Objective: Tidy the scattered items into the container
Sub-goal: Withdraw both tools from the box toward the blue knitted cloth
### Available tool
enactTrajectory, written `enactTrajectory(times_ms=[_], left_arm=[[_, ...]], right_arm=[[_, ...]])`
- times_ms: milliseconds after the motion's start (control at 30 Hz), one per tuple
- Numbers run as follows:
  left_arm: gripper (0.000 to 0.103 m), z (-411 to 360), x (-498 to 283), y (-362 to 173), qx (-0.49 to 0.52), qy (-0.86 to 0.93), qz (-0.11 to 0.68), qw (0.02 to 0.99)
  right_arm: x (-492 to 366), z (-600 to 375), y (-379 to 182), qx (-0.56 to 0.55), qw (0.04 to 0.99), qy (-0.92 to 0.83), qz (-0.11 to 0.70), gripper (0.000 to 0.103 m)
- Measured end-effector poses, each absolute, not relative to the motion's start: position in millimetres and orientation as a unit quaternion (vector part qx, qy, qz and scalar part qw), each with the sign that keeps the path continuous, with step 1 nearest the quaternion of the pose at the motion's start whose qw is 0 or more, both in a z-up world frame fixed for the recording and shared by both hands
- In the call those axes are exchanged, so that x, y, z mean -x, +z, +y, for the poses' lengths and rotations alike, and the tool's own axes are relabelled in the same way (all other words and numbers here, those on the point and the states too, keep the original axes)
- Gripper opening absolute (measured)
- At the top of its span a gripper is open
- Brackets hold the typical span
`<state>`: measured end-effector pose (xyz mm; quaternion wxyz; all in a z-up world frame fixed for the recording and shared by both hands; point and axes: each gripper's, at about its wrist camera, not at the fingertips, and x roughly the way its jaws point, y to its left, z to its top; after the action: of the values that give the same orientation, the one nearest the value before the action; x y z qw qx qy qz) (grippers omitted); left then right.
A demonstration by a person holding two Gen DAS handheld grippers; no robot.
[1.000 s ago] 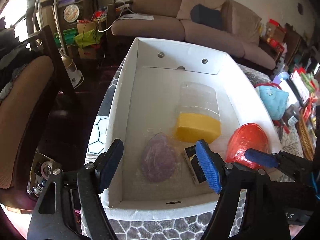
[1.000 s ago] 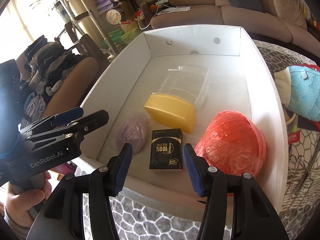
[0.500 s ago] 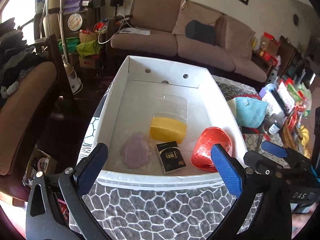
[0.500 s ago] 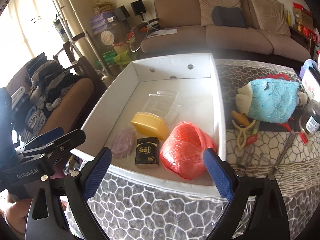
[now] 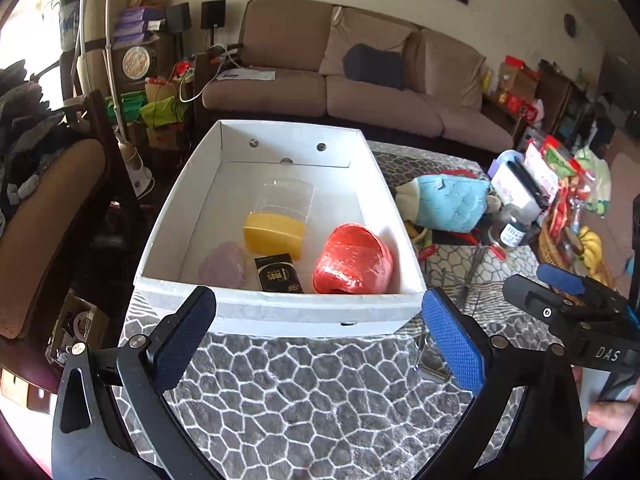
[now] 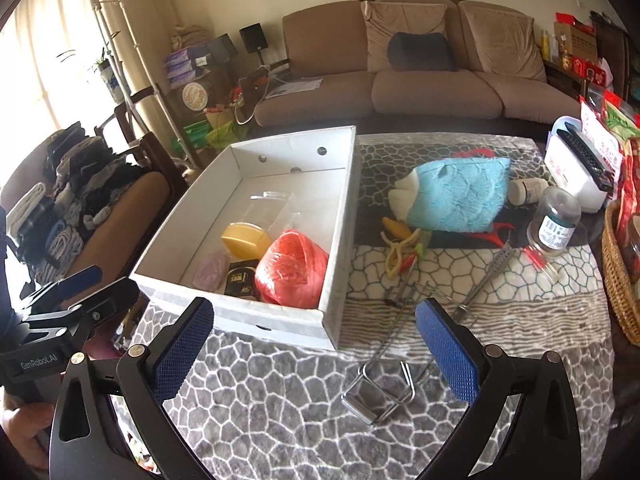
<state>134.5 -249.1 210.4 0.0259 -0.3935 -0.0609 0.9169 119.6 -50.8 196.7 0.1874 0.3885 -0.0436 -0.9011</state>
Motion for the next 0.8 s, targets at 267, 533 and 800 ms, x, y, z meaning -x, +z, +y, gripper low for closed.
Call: enactTrajectory(times_ms=[267, 533, 800], left_arm=[[0.103, -187.0, -162.9, 206.5, 0.400, 0.914, -0.040, 0.060], [0.103, -122.8, -169.8, 187.9, 0.416, 0.903, -0.032, 0.106], [0.103, -72.7, -153.7, 145.4, 0.445, 0.886, -0.020, 0.127]], right_arm=[[-148.7, 10.5, 203.9, -0.378, 0.163, -0.910, -0.054, 0.103], [-165.8, 89.2, 193.9, -0.380, 0.121, -0.915, -0.055, 0.103], [-162.6, 157.4, 161.3, -0.397, 0.091, -0.911, -0.063, 0.103]])
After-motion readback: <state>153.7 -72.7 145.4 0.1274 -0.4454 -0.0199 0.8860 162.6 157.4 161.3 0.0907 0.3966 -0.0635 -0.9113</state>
